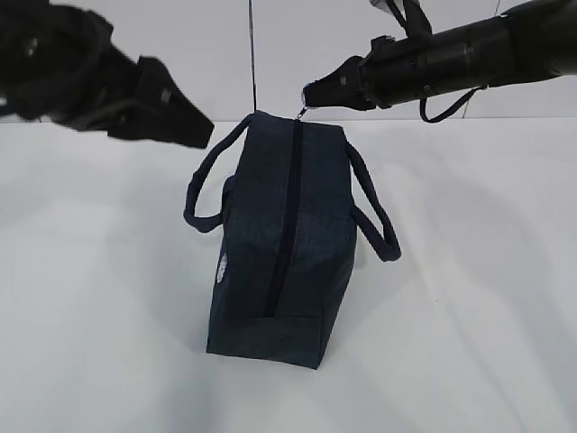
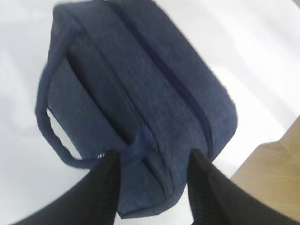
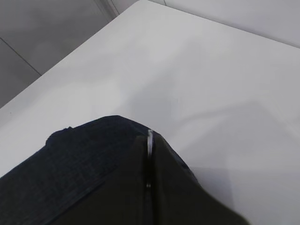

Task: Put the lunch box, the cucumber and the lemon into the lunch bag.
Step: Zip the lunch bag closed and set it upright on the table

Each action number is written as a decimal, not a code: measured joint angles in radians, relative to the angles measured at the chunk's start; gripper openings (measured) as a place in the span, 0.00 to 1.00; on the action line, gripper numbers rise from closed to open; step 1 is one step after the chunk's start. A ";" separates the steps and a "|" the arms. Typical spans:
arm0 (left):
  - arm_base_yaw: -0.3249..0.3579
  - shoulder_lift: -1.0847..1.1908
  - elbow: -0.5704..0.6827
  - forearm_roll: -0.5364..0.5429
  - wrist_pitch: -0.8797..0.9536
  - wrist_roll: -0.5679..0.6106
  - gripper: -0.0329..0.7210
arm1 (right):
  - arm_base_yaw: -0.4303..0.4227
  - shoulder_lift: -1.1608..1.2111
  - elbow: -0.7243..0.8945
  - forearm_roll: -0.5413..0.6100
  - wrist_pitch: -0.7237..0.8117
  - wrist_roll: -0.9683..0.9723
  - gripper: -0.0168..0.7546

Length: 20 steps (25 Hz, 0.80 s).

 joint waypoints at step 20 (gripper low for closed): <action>0.015 0.470 -0.531 0.172 0.424 -0.186 0.49 | 0.000 0.000 0.000 0.000 0.033 0.010 0.03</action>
